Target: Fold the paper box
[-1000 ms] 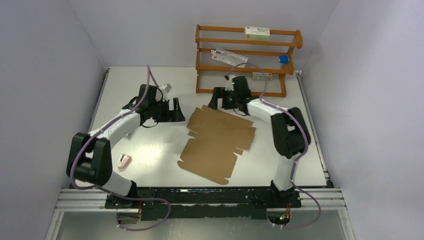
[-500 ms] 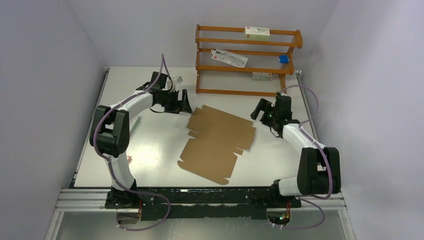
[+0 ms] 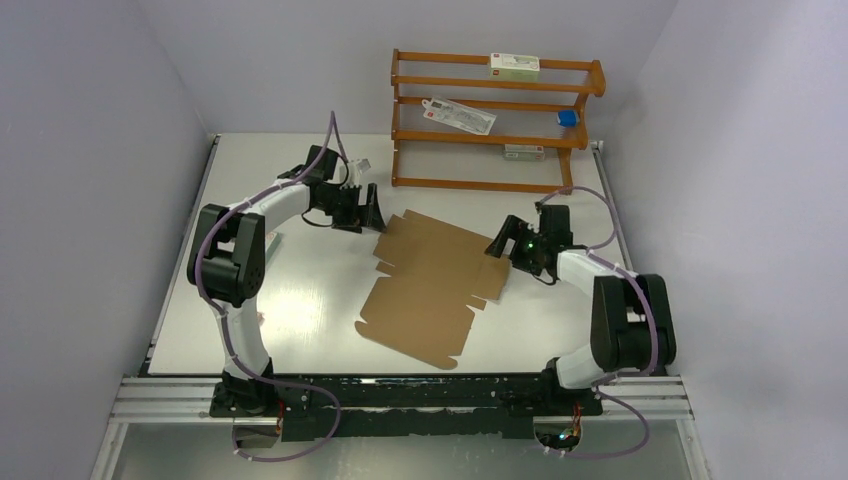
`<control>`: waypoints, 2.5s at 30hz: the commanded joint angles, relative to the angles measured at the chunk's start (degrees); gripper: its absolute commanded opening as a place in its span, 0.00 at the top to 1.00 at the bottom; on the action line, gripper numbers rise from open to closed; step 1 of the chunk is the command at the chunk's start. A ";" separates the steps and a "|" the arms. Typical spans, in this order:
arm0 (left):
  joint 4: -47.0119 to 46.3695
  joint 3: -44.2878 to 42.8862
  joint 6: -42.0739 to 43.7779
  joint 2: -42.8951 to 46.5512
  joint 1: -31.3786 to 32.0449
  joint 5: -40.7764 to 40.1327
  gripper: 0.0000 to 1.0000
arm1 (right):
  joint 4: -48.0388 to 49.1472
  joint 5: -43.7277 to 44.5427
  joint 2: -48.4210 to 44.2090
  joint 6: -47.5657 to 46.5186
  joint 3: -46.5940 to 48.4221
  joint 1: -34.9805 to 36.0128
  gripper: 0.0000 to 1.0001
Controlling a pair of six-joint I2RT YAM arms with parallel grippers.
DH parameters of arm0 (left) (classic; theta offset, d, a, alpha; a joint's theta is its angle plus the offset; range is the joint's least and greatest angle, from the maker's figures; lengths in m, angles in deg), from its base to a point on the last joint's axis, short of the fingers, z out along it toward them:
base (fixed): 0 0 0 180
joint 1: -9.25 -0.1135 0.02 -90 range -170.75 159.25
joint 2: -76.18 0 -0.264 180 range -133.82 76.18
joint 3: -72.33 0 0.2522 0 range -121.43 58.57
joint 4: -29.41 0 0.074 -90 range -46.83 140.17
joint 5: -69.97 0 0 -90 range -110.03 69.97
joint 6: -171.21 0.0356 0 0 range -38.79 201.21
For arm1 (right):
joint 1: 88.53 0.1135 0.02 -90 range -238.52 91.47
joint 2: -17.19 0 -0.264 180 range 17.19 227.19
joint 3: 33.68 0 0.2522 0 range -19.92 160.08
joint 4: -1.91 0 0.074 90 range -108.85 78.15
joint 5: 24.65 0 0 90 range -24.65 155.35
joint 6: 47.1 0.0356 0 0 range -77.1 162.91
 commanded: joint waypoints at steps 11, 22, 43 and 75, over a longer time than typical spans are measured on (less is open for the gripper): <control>0.64 8.43 2.42 6.87 -0.81 -0.98 0.09 | 2.12 -7.23 18.84 -1.73 17.95 9.98 0.13; -1.28 12.63 2.21 6.85 -5.93 3.32 0.18 | 0.00 -0.60 17.86 -6.26 21.51 10.15 0.11; -0.24 8.74 3.56 -0.41 -7.68 6.37 0.63 | 2.07 -5.16 14.93 -12.76 21.21 13.60 0.10; 2.98 -13.73 0.92 -14.81 -6.92 6.11 0.38 | 12.94 -15.02 27.59 -2.83 21.10 5.00 0.20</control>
